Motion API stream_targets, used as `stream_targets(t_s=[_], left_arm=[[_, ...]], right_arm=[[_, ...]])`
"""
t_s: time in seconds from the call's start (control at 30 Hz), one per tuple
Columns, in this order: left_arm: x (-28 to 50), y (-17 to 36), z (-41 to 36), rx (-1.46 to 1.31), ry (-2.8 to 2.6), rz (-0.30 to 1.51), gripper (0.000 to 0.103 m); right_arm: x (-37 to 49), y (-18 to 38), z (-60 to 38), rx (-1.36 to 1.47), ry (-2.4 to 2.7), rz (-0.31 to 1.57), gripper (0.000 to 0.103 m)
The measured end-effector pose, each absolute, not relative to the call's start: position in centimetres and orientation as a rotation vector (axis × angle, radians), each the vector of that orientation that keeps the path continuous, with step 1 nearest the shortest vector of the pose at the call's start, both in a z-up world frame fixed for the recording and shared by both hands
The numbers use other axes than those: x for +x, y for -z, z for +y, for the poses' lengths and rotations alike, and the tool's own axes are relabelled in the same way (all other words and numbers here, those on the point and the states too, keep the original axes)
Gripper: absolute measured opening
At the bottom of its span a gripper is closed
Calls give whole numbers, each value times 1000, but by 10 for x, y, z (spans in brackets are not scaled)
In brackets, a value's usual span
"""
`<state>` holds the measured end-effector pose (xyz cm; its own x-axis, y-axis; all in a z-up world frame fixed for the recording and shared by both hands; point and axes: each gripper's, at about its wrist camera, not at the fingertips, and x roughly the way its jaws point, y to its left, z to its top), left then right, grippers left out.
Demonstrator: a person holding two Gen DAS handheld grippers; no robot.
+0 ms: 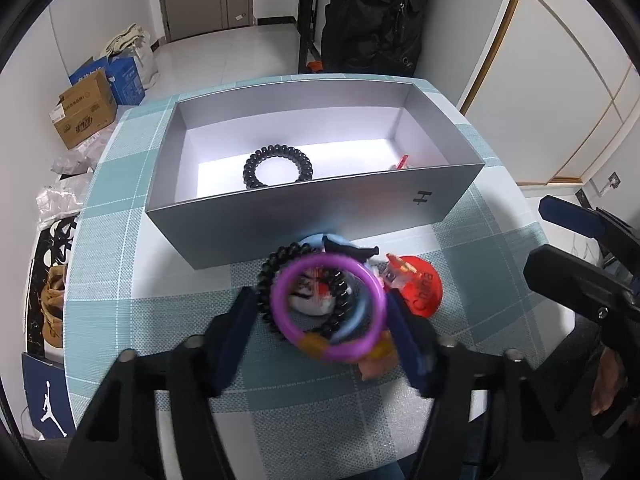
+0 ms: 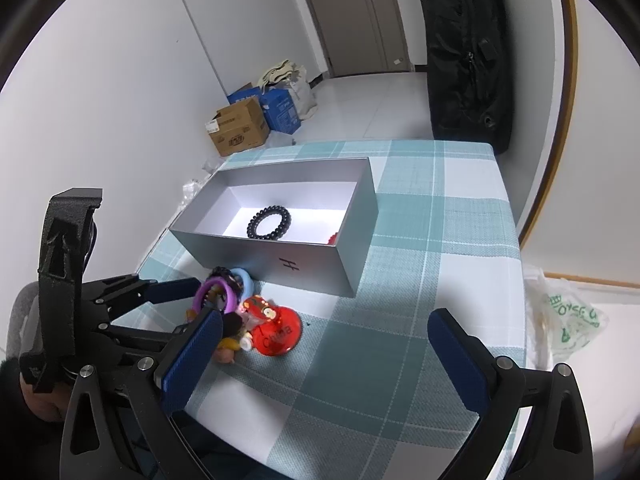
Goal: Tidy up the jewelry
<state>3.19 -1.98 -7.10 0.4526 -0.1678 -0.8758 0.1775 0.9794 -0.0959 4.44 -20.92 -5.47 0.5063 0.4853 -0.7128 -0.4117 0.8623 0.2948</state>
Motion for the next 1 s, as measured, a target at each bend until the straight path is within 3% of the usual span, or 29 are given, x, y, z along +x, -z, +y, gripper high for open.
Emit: stream_targets(t_s=[0.2,0.8,1.0], left_arm=[[30,65,-22,13,233,1067,48],[28,31,19,-225,326,1018,47],[30,22,37,-283,331,983,47]], right_arm=[[43,56,-209,87,-531,895,103],[44,63,-183,60,-612,905,102],[46,72,-167,33,-667,935,80]])
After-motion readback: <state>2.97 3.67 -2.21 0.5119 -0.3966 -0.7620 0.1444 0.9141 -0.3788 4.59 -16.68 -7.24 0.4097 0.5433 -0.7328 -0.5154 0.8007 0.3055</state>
